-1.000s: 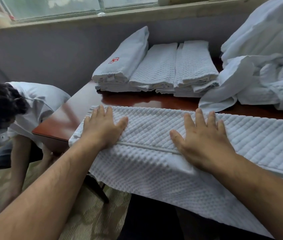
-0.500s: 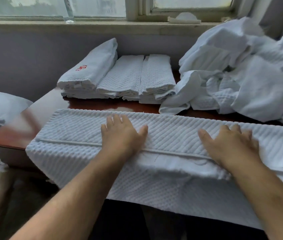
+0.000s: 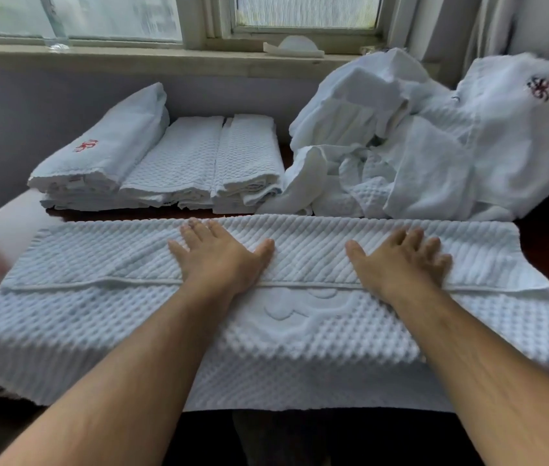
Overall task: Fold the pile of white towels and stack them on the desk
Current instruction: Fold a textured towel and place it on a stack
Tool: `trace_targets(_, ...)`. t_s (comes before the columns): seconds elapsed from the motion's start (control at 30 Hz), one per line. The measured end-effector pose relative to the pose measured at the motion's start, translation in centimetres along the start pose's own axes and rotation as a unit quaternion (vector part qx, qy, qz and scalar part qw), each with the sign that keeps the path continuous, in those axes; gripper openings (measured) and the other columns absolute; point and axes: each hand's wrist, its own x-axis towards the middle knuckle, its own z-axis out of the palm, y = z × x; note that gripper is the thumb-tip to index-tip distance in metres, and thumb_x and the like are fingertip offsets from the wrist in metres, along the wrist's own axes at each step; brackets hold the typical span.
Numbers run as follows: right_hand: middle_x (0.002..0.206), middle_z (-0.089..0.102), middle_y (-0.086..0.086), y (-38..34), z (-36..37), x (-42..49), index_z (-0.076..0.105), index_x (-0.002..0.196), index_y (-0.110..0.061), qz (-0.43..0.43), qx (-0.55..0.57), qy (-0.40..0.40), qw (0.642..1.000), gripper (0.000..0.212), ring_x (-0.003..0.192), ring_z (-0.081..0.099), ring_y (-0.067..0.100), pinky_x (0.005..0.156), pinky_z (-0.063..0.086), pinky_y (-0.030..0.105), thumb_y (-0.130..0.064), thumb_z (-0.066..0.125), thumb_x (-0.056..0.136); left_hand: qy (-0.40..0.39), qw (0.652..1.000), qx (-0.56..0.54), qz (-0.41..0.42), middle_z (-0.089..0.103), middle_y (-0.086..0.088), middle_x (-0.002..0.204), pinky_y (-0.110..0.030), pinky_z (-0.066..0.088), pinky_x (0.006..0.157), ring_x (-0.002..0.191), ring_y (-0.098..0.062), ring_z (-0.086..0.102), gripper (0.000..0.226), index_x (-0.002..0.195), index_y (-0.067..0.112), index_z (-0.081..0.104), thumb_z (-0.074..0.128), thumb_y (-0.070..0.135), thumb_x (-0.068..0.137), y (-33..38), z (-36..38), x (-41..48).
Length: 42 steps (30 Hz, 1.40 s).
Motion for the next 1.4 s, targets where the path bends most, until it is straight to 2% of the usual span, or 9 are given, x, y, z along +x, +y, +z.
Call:
trace_targets(0.23, 0.169, -0.002, 0.015, 1.7, 0.5, 0.1, 0.003, 0.162, -0.011, -0.035, 0.017, 0.019, 0.999, 0.102, 0.155, -0.003, 0.038, 0.124, 0.001, 0.055, -0.081, 0.014, 0.089, 0.039, 0.997, -0.032, 0.062, 0.004, -0.015, 0.168, -0.053, -0.001, 0.124, 0.155, -0.031, -0.003, 0.099, 0.161, 0.012, 0.011, 0.029, 0.079, 0.09, -1.5, 0.3, -0.7)
trace_targets(0.33, 0.163, 0.026, 0.014, 2.4, 0.3, -0.9, 0.032, 0.155, -0.012, -0.09, 0.035, 0.073, 0.993, 0.085, 0.15, 0.019, 0.036, 0.121, 0.017, 0.052, -0.071, 0.026, 0.093, 0.079, 0.978, -0.087, 0.175, 0.026, -0.007, 0.164, -0.045, 0.012, 0.124, 0.151, -0.027, 0.016, 0.069, 0.156, 0.021, 0.031, 0.044, 0.056, 0.097, -2.0, 0.1, -2.6)
trace_targets(0.47, 0.128, 0.064, 0.008, 4.2, 0.1, -3.7, 0.069, 0.119, -0.012, -0.178, 0.124, 0.213, 0.953, 0.046, 0.121, 0.051, 0.034, 0.101, 0.042, 0.046, -0.047, 0.058, 0.091, 0.051, 0.923, -0.141, 0.354, 0.048, 0.008, 0.146, -0.039, 0.03, 0.115, 0.135, -0.015, 0.035, 0.045, 0.139, 0.034, 0.053, 0.051, 0.051, 0.097, -0.5, 0.3, -7.3)
trace_targets(0.63, 0.119, 0.069, 0.01, 11.7, 1.3, -6.0, 0.075, 0.105, -0.009, -0.128, 0.181, 0.242, 0.945, 0.029, 0.118, 0.056, 0.035, 0.099, 0.043, 0.044, -0.033, 0.067, 0.09, 0.022, 0.863, -0.088, 0.498, 0.05, 0.015, 0.14, -0.034, 0.033, 0.108, 0.131, -0.011, 0.037, 0.043, 0.136, 0.04, 0.056, 0.047, 0.056, 0.097, 3.9, 1.8, -12.1)
trace_targets(0.83, 0.122, 0.064, 0.012, 20.6, 3.0, -9.2, 0.07, 0.113, -0.011, -0.007, 0.251, 0.315, 0.915, 0.028, 0.118, 0.052, 0.035, 0.101, 0.04, 0.044, -0.026, 0.067, 0.089, 0.028, 0.838, -0.02, 0.545, 0.04, 0.014, 0.147, -0.037, 0.029, 0.108, 0.134, -0.014, 0.032, 0.051, 0.141, 0.046, 0.043, 0.04, 0.064, 0.093, 9.4, 4.5, -15.0)
trace_targets(1.0, 0.143, 0.053, 0.01, 24.1, 4.2, -9.4, 0.048, 0.144, -0.015, 0.169, 0.428, 0.18, 0.87, 0.063, 0.128, 0.052, 0.028, 0.105, 0.044, 0.044, -0.05, 0.061, 0.093, 0.021, 0.839, 0.001, 0.544, 0.031, 0.017, 0.155, -0.039, 0.027, 0.109, 0.139, -0.015, 0.026, 0.058, 0.147, 0.05, 0.032, 0.029, 0.069, 0.092, 10.4, 4.9, -14.9)
trace_targets(1.13, 0.101, 0.067, -0.007, 24.8, 5.2, -9.2, 0.063, 0.096, -0.023, 0.182, 0.55, 0.018, 0.815, 0.052, 0.091, 0.061, 0.01, 0.086, 0.047, 0.035, -0.071, 0.065, 0.078, -0.001, 0.84, 0.0, 0.543, 0.025, 0.019, 0.158, -0.04, 0.024, 0.111, 0.142, -0.014, 0.02, 0.058, 0.149, 0.053, 0.027, 0.031, 0.071, 0.094, 10.1, 4.8, -14.6)
trace_targets(1.23, 0.097, 0.073, -0.009, 25.3, 6.1, -9.5, 0.065, 0.092, -0.03, 0.14, 0.564, 0.01, 0.814, 0.046, 0.092, 0.068, 0.009, 0.085, 0.052, 0.032, -0.07, 0.071, 0.069, 0.0, 0.839, 0.002, 0.545, 0.023, 0.019, 0.16, -0.04, 0.023, 0.114, 0.143, -0.014, 0.018, 0.059, 0.151, 0.052, 0.023, 0.032, 0.07, 0.095, 10.0, 4.8, -14.7)
trace_targets(1.4, 0.089, 0.078, -0.002, 25.6, 6.2, -10.0, 0.068, 0.107, -0.02, 0.162, 0.58, 0.109, 0.791, 0.031, 0.077, 0.075, 0.011, 0.076, 0.06, 0.038, -0.039, 0.079, 0.085, -0.001, 0.836, 0.003, 0.548, 0.023, 0.019, 0.159, -0.04, 0.023, 0.114, 0.143, -0.015, 0.019, 0.06, 0.151, 0.052, 0.023, 0.033, 0.07, 0.094, 10.0, 4.8, -14.7)
